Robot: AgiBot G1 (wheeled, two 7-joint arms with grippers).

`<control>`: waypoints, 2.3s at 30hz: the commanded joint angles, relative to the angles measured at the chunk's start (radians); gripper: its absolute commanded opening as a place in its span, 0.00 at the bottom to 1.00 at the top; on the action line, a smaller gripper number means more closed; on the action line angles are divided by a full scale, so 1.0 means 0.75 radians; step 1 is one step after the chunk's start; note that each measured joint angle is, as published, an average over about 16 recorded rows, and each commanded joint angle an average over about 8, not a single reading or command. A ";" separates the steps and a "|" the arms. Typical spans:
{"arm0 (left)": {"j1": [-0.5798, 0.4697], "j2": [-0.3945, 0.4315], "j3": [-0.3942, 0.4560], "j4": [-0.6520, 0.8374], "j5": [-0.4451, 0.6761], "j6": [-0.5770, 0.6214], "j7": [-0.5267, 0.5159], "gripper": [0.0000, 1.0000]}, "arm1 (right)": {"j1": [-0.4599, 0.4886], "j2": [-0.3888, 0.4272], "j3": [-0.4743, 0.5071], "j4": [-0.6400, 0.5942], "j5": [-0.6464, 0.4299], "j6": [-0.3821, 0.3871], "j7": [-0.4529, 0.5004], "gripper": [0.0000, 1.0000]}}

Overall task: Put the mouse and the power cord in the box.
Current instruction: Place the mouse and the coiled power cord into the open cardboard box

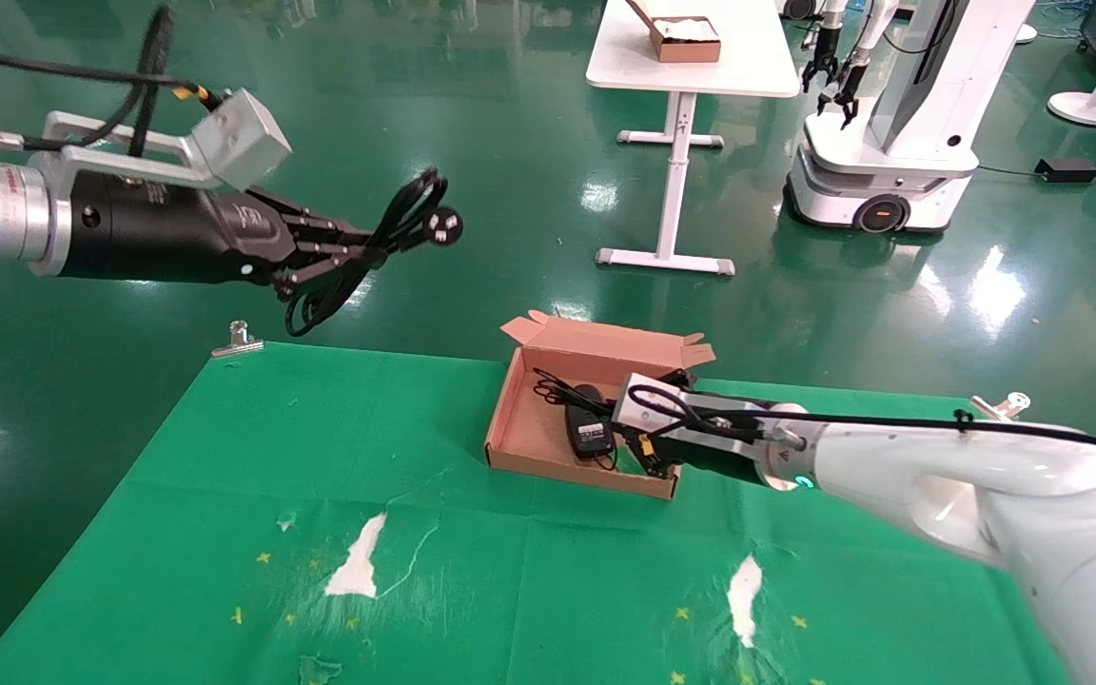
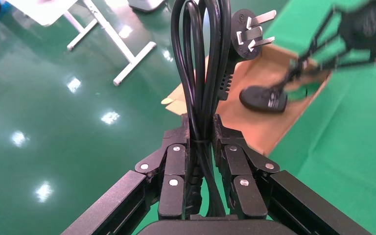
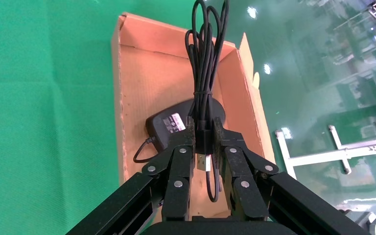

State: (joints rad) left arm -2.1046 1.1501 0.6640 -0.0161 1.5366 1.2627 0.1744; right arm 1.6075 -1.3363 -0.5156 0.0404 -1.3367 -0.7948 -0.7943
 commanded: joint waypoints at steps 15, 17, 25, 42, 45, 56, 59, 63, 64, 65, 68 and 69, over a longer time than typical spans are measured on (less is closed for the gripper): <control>0.216 0.288 0.067 -0.266 0.033 -0.279 0.286 0.00 | 0.072 0.245 0.096 0.024 0.131 0.073 -0.130 1.00; 0.284 0.300 0.097 -0.361 0.010 -0.321 0.299 0.00 | 0.109 0.321 0.101 0.041 0.137 0.013 -0.158 1.00; 0.478 0.299 0.349 -0.690 -0.039 -0.415 0.265 0.00 | 0.263 0.669 0.074 0.130 0.107 -0.507 -0.203 1.00; 0.552 0.306 0.781 -0.818 -0.084 -0.880 -0.047 0.03 | 0.299 0.982 -0.019 0.448 0.017 -1.000 0.127 1.00; 0.556 0.307 0.812 -0.817 -0.140 -0.973 -0.162 0.40 | 0.274 0.977 -0.020 0.533 0.020 -0.963 0.189 1.00; 0.523 0.307 0.980 -0.861 -0.201 -1.087 -0.356 1.00 | 0.158 0.907 -0.003 0.889 0.020 -0.649 0.414 1.00; 0.520 0.306 0.999 -0.867 -0.206 -1.098 -0.370 1.00 | 0.133 0.907 0.007 0.943 0.039 -0.626 0.434 1.00; 0.529 0.294 0.992 -0.882 -0.222 -1.091 -0.378 1.00 | 0.113 0.909 0.016 0.978 0.056 -0.613 0.445 1.00; 0.535 0.285 0.979 -0.888 -0.229 -1.080 -0.379 1.00 | 0.108 0.910 0.018 0.979 0.060 -0.614 0.448 1.00; 0.544 0.274 0.963 -0.897 -0.238 -1.065 -0.379 1.00 | 0.103 0.910 0.020 0.982 0.065 -0.616 0.454 1.00; 0.580 0.232 0.902 -0.932 -0.276 -1.009 -0.385 1.00 | 0.071 0.913 0.031 1.011 0.093 -0.626 0.486 1.00; 0.594 0.214 0.876 -0.946 -0.290 -0.985 -0.387 1.00 | 0.058 0.913 0.036 1.021 0.105 -0.631 0.500 1.00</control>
State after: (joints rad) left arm -1.6560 1.3076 1.3155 -0.7278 1.3169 0.5299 -0.1157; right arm 1.6471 -0.6510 -0.4871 0.8089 -1.2540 -1.2707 -0.4146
